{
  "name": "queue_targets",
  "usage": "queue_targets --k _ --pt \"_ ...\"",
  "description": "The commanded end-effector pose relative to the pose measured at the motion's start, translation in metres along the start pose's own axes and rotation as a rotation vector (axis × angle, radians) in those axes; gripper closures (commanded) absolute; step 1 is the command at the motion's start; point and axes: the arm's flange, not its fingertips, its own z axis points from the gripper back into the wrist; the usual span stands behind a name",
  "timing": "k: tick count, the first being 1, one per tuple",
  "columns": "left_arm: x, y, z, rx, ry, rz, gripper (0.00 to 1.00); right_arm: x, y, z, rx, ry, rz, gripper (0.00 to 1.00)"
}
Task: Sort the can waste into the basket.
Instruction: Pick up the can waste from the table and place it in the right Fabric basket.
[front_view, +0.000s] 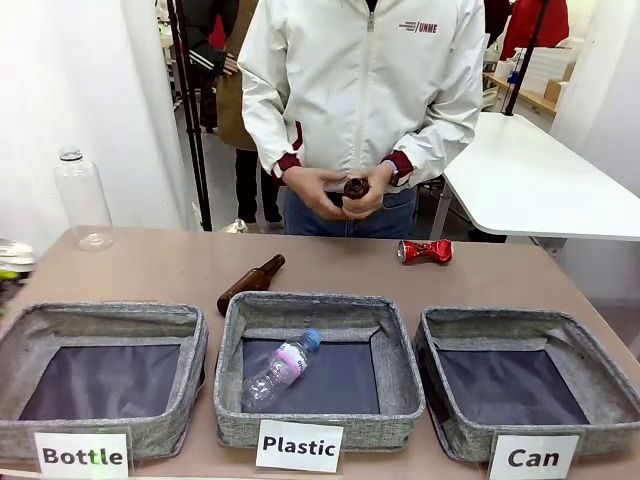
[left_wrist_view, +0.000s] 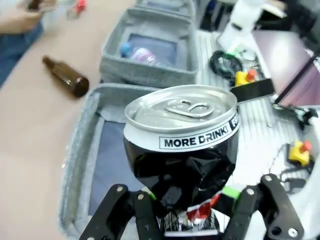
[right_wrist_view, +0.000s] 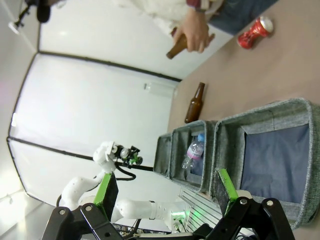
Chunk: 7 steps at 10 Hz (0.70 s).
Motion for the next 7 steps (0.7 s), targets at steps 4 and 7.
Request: queue_targets --k 4,7 --pt "0.002 0.020 -0.019 0.017 0.011 0.072 1.00 0.005 0.001 0.000 0.024 -0.016 0.028 0.00" --pt "0.058 -0.009 -0.043 0.104 0.057 0.036 1.00 0.005 0.001 0.000 0.024 -0.016 0.028 0.00"
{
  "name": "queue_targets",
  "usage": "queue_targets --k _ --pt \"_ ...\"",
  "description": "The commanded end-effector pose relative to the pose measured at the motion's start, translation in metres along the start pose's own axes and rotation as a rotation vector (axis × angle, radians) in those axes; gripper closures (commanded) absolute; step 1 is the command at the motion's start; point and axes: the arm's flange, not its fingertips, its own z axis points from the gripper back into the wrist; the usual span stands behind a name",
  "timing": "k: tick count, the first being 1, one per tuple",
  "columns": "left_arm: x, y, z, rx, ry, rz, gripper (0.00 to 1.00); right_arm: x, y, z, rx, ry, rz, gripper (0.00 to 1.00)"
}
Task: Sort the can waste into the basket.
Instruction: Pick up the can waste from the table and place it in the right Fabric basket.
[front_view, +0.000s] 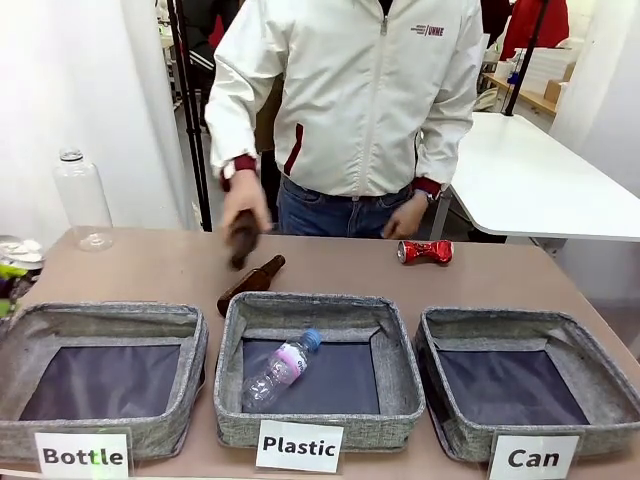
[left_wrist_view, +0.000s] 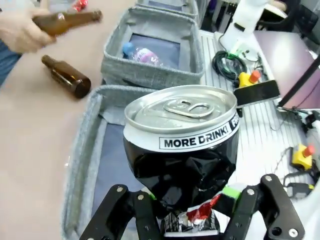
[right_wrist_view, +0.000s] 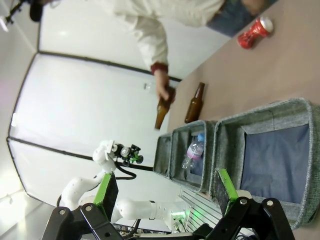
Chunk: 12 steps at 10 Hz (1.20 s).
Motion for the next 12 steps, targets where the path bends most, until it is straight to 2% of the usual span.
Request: queue_targets --k 1,2,3,4,5,7,8,9,10,12 --pt "0.071 -0.040 -0.031 0.090 0.129 -0.086 1.00 0.004 0.001 0.000 0.024 -0.017 0.029 0.00" --pt "0.079 -0.041 -0.021 0.050 0.158 -0.115 1.00 0.004 0.001 0.000 0.024 -0.017 0.029 0.00" --pt "0.063 -0.036 0.003 0.040 0.164 -0.085 1.00 0.004 0.001 0.000 0.024 -0.017 0.029 0.00" --pt "0.030 -0.041 0.042 0.047 0.139 -0.064 1.00 0.004 0.001 0.000 0.024 -0.017 0.029 0.00" --pt "0.000 -0.052 0.083 0.044 0.107 -0.095 1.00 0.004 0.001 0.000 0.024 -0.017 0.029 0.00" --pt "-0.054 -0.088 0.142 0.180 0.031 -0.052 1.00 0.004 0.001 0.000 0.024 -0.017 0.029 0.00" --pt "-0.071 -0.103 0.163 0.222 -0.014 -0.042 1.00 0.004 0.001 0.000 0.024 -0.017 0.029 0.00" --pt "-0.084 -0.110 0.173 0.245 -0.063 -0.040 1.00 0.004 0.001 0.000 0.024 -0.017 0.029 0.00" --pt "-0.087 -0.109 0.169 0.252 -0.071 -0.027 1.00 0.004 0.001 0.000 0.024 -0.017 0.029 0.00" --pt "-0.076 -0.100 0.155 0.236 -0.056 -0.028 1.00 0.004 0.001 0.000 0.024 -0.017 0.029 0.00"
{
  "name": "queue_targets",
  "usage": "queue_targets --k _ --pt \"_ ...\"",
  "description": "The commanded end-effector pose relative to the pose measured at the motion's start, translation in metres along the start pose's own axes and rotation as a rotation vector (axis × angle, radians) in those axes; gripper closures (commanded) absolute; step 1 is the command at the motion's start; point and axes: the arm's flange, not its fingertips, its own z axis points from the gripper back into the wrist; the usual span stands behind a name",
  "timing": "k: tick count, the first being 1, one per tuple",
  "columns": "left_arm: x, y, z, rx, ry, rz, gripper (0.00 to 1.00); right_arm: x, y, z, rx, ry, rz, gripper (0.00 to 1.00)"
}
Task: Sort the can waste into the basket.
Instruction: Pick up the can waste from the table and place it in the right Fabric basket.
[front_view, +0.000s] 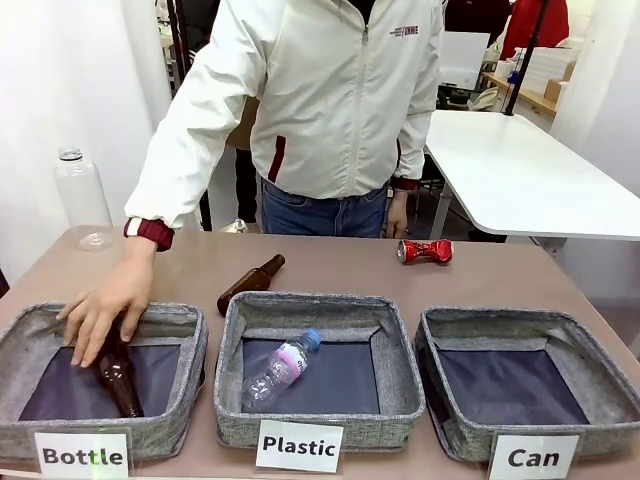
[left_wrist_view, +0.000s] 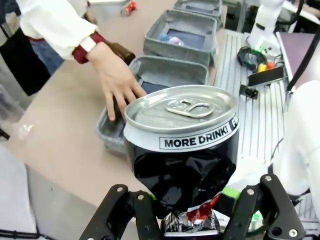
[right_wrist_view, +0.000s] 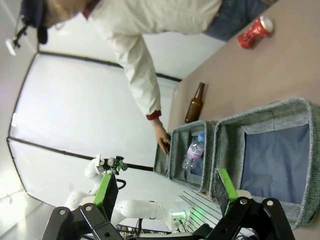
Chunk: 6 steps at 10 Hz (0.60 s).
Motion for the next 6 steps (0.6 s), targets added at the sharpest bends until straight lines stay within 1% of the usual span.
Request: queue_targets --k 1,3,4,6 --pt "0.021 0.007 -0.022 -0.018 0.003 -0.012 1.00 0.004 0.001 0.000 0.023 -0.016 0.029 0.00" --pt "0.052 -0.002 -0.047 -0.036 0.024 0.009 1.00 0.004 0.001 0.000 0.023 -0.016 0.029 0.00" --pt "0.073 -0.012 -0.062 -0.029 0.071 0.002 1.00 0.004 0.001 0.000 0.023 -0.016 0.029 0.00" --pt "0.120 -0.027 -0.110 -0.045 0.171 -0.028 1.00 0.004 0.001 0.000 0.023 -0.016 0.029 0.00"
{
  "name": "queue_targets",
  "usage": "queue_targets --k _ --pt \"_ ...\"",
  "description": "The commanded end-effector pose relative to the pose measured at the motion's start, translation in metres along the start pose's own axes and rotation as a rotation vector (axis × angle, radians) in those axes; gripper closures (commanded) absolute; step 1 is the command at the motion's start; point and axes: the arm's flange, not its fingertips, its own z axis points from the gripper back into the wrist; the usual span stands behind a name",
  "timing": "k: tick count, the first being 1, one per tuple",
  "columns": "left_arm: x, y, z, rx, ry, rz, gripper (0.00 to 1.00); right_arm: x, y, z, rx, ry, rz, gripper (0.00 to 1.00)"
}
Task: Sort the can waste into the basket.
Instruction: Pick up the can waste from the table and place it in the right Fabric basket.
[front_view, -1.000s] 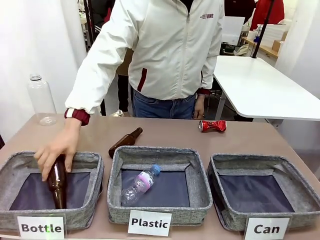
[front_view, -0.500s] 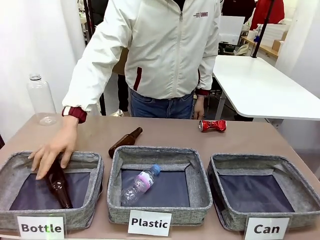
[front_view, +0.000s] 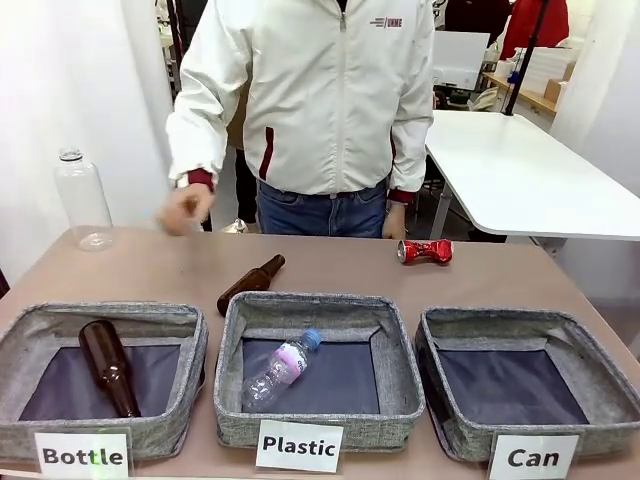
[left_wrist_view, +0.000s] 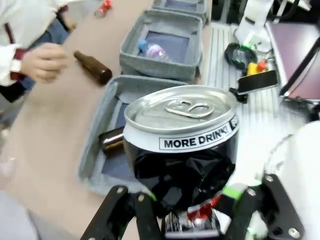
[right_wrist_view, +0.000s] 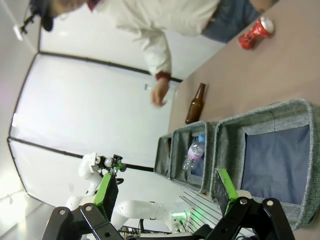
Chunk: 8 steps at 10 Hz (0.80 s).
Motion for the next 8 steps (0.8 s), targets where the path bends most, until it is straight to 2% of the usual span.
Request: queue_targets --k 1,4,6,8 --pt "0.049 -0.011 -0.043 -0.017 0.045 -0.033 1.00 0.003 0.001 0.000 0.021 -0.013 0.028 0.00" --pt "0.155 -0.013 -0.140 0.034 0.118 -0.052 1.00 0.003 0.001 0.000 0.021 -0.013 0.028 0.00" --pt "0.235 -0.006 -0.194 -0.034 0.154 -0.164 1.00 0.003 0.001 0.000 0.021 -0.013 0.028 0.00" --pt "0.323 -0.002 -0.268 -0.012 0.150 -0.238 1.00 0.003 0.001 0.000 0.021 -0.013 0.028 0.00"
